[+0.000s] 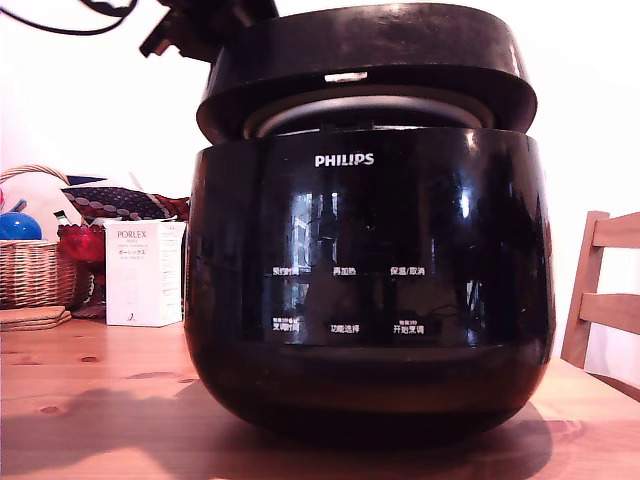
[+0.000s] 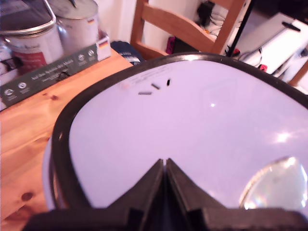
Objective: Close the rice cooker by pressing the lid down with medium force
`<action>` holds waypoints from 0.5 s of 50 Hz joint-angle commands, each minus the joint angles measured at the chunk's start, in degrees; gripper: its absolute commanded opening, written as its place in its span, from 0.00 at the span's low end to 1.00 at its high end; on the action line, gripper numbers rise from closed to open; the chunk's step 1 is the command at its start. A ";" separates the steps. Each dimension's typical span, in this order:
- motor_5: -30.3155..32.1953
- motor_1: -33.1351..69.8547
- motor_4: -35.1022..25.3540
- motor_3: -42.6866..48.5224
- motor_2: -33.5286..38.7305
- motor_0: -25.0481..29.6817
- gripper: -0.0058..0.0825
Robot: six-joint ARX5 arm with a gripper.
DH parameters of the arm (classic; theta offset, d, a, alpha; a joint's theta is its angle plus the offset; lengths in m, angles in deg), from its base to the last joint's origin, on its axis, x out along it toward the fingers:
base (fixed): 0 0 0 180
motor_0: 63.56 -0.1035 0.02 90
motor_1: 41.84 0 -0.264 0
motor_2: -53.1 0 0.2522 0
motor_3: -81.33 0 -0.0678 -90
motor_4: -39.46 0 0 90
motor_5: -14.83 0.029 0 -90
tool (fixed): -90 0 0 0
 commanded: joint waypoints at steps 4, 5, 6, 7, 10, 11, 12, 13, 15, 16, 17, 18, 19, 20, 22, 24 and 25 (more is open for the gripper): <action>0.28 -2.01 0.13 -0.17 3.74 0.46 0.04; 0.31 -2.38 0.15 -0.28 4.04 0.42 0.04; 0.33 -2.84 0.13 -0.42 4.46 0.42 0.04; 0.33 -3.21 0.13 -0.50 4.76 0.42 0.04; 0.55 -4.26 0.09 -0.48 5.64 0.44 0.04; 0.55 -4.55 0.07 -0.37 5.90 0.44 0.04; 1.44 -4.87 0.04 -0.31 6.14 0.44 0.04; 1.44 -5.18 0.02 -0.28 6.43 0.44 0.04; 1.44 -5.64 -0.15 -0.28 6.95 0.44 0.04; 1.86 -5.88 -0.15 -0.31 7.19 0.44 0.04; 1.86 -6.10 -0.15 -0.28 7.43 0.44 0.04; 1.86 -6.32 -0.15 -0.28 7.63 0.44 0.04; 1.86 -6.43 -0.15 -0.33 7.82 0.44 0.04; 1.86 -6.64 -0.17 -0.48 8.07 0.44 0.04; 1.90 -7.08 -0.17 -0.79 8.55 0.44 0.04; 1.90 -7.45 -0.31 -1.20 9.07 0.50 0.04; 1.90 -7.63 -0.79 -1.40 9.33 0.50 0.04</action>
